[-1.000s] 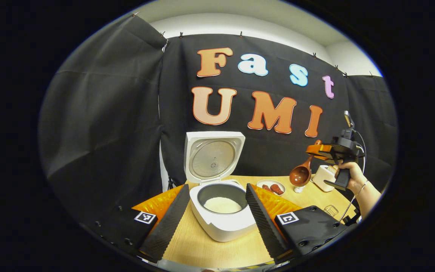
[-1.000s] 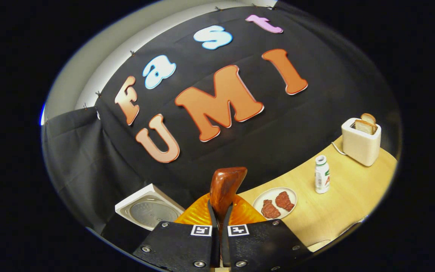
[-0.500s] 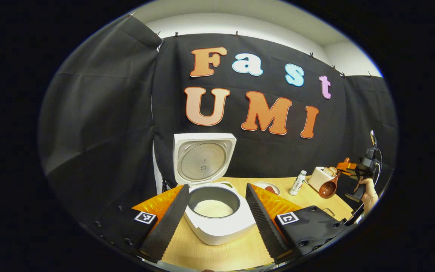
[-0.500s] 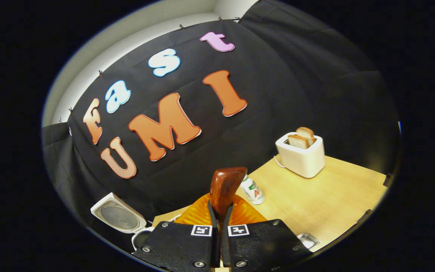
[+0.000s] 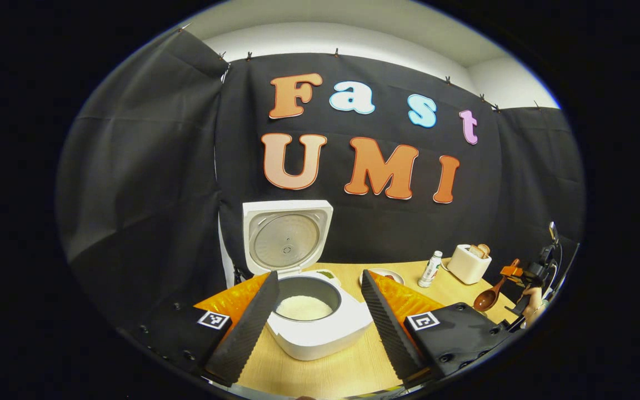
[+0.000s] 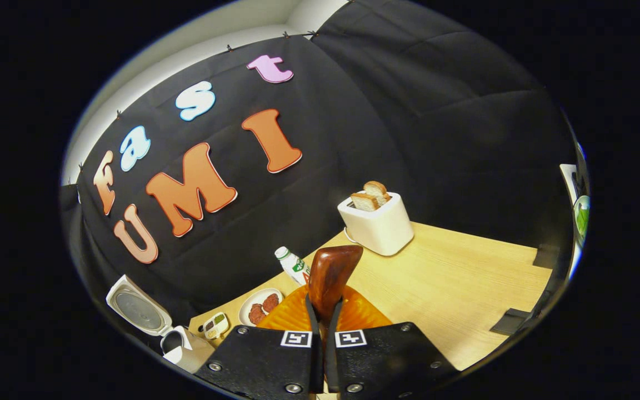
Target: Close the left gripper, press the button to open the rice cooker; take a wooden spoon from the chopstick holder with the right hand, scoop a spoonful of rice and pour it into the rice cooker, then put the wooden spoon back into the chopstick holder.
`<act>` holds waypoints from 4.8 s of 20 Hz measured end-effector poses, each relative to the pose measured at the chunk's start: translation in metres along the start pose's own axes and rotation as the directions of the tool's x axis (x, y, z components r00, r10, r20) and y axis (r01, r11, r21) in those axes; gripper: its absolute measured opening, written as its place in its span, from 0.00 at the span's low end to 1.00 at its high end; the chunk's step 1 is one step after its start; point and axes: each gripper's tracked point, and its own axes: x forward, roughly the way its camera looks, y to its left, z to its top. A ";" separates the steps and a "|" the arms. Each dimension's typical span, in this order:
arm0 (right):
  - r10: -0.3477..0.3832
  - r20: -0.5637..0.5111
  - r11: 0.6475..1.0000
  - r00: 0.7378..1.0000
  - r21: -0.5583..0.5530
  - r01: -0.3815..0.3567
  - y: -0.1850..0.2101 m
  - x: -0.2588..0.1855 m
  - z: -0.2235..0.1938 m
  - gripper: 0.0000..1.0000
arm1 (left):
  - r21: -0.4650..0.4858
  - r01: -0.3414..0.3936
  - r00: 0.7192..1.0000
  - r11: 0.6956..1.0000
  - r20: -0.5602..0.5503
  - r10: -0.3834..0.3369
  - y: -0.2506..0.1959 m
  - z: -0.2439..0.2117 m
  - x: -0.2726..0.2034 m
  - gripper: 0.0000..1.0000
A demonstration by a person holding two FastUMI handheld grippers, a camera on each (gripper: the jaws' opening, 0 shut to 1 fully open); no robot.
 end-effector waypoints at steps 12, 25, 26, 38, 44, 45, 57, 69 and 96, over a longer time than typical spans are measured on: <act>-0.036 -0.044 0.998 0.998 -0.056 0.033 -0.033 0.014 -0.068 0.05 | 0.010 -0.023 0.999 1.000 -0.025 0.024 -0.007 -0.007 -0.011 1.00; -0.149 -0.098 0.987 0.984 -0.078 0.142 -0.049 0.006 -0.051 0.95 | -0.012 -0.040 0.999 0.999 -0.032 0.039 0.000 -0.012 -0.013 1.00; -0.151 -0.092 0.986 0.984 -0.083 0.143 -0.047 0.003 -0.044 0.95 | -0.015 -0.042 0.999 0.999 -0.029 0.041 0.001 -0.010 -0.012 1.00; -0.049 -0.027 0.970 0.998 -0.239 0.041 0.024 -0.047 0.026 0.95 | 0.001 -0.110 0.991 0.994 0.076 0.110 0.010 0.066 0.034 1.00; 0.013 -0.027 0.961 1.000 -0.277 -0.020 0.050 -0.055 0.035 0.94 | -0.001 -0.139 0.986 0.990 0.092 0.138 0.014 0.109 0.086 1.00; 0.016 -0.026 0.959 1.000 -0.284 -0.023 0.051 -0.056 0.037 0.94 | 0.008 -0.150 0.985 0.989 0.093 0.149 0.016 0.117 0.095 1.00; 0.042 0.002 0.938 0.999 -0.345 -0.039 0.063 -0.068 0.053 0.94 | -0.043 -0.147 0.989 0.988 0.003 0.147 0.034 0.161 0.224 1.00; 0.013 -0.030 0.950 0.999 -0.311 -0.022 0.047 -0.057 0.043 0.95 | -0.003 -0.217 0.928 0.976 -0.310 0.205 0.078 0.092 0.338 1.00; 0.189 -0.025 0.844 0.982 -0.507 -0.175 0.094 -0.083 0.078 0.95 | -0.177 -0.189 0.892 0.966 -0.442 0.094 0.008 -0.100 0.184 0.99</act>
